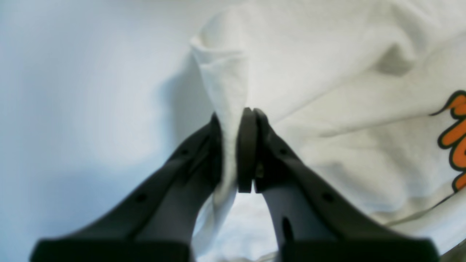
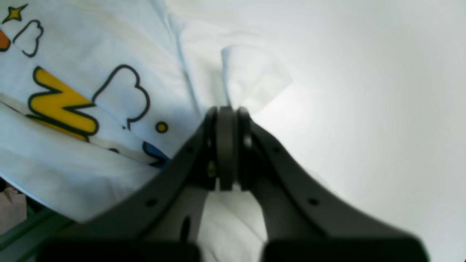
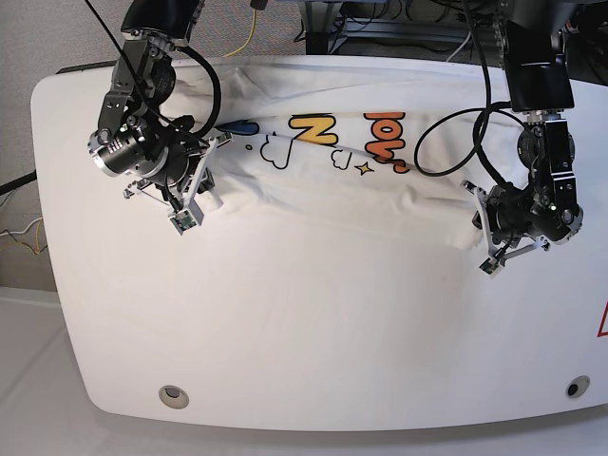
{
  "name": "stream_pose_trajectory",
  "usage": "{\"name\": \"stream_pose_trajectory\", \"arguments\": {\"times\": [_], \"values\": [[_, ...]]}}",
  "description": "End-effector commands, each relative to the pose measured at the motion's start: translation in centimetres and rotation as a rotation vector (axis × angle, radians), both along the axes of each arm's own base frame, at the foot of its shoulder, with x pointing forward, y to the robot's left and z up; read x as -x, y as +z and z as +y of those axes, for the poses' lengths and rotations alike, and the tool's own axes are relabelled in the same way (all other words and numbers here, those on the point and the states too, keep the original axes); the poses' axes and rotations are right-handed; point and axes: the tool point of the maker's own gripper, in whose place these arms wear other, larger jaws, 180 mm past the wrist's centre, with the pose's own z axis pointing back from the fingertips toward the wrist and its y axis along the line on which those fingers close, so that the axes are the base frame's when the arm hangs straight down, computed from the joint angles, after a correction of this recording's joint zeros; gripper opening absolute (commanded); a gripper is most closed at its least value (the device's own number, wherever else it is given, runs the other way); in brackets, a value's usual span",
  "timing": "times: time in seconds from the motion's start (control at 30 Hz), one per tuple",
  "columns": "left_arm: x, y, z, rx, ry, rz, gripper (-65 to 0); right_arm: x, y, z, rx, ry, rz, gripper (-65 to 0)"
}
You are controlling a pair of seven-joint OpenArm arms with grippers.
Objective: Fold the T-shirt properly
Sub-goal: 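Lift both gripped edges and pull them toward the collar, folding the shirt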
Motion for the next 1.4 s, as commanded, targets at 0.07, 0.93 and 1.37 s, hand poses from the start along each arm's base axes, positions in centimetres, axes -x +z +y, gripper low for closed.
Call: {"name": "stream_pose_trajectory", "arguments": {"times": [0.07,0.93,1.37], "values": [[-0.4,1.7,0.4,-0.023,-0.016,-0.056,-59.9,-0.7,1.0,-0.1,-0.003,0.006,-0.045,-65.0],[2.2,1.0,3.5,-0.127,-0.037,-0.003,-59.9,2.5,-0.4,0.3,-0.098,0.002,0.035,-65.0],[2.6,2.4,3.7,-0.167,-0.066,-0.041,-59.8,4.0,-0.7,-1.4,-0.14,-0.069,0.077,-65.0]]}}
